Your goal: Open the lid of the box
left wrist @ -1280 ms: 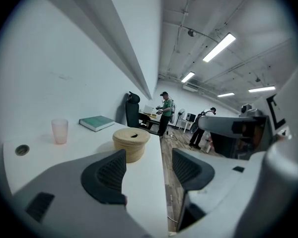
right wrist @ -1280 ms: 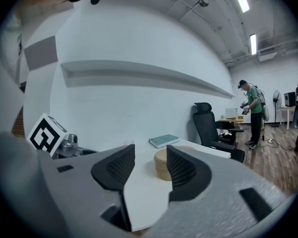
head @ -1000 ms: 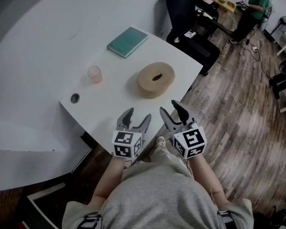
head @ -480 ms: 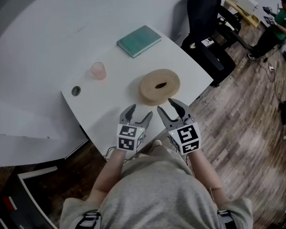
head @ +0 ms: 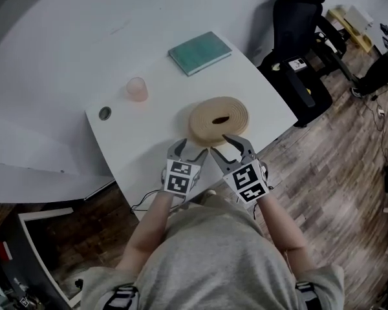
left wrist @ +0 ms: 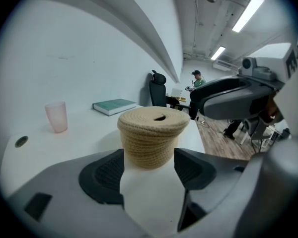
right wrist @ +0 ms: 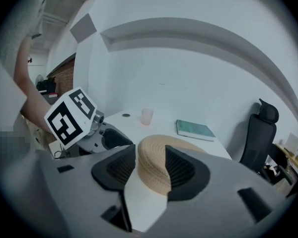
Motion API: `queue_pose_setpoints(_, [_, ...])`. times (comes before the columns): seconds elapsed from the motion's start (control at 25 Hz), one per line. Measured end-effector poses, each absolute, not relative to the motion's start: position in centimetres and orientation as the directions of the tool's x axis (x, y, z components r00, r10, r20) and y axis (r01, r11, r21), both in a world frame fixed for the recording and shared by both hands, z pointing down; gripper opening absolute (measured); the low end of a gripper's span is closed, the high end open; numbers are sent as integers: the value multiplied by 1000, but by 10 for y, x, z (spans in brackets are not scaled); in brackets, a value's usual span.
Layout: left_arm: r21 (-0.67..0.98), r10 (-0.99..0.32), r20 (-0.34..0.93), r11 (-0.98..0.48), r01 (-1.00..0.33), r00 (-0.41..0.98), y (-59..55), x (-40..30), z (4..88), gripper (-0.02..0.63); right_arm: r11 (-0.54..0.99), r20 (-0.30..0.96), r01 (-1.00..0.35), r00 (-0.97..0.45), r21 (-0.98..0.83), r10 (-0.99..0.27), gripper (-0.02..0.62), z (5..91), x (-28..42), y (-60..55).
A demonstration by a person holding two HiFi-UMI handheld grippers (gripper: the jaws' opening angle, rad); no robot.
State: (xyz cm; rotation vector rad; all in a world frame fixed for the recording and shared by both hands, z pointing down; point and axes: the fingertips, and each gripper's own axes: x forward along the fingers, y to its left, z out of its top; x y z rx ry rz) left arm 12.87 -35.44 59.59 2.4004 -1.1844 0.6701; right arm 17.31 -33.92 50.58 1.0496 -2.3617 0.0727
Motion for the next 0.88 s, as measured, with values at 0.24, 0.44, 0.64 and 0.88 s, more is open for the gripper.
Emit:
queue_pose_setpoints(0.24, [133,-627,601,-533,-836,496,-364,135,619,287,776,573,-595,-568,210,-591,183,529,171,-346])
queue_pose_setpoints(0.44, [96,-638,626,-507,-856,448,-375,133,630,287,822,626,-511,-561,253,-541,175,547,172,-353])
queue_pose_setpoints(0.64, [103,-634,644,-483,-870,428,-379,131,641,287,852,666,-415,-541,319,-513,167,558,170,-356])
queue_pose_setpoints(0.88, [109,-631,650,-474,-874,424,-382,133,646,287,865,706,-275,-500,420,-501,133,567,172,-358])
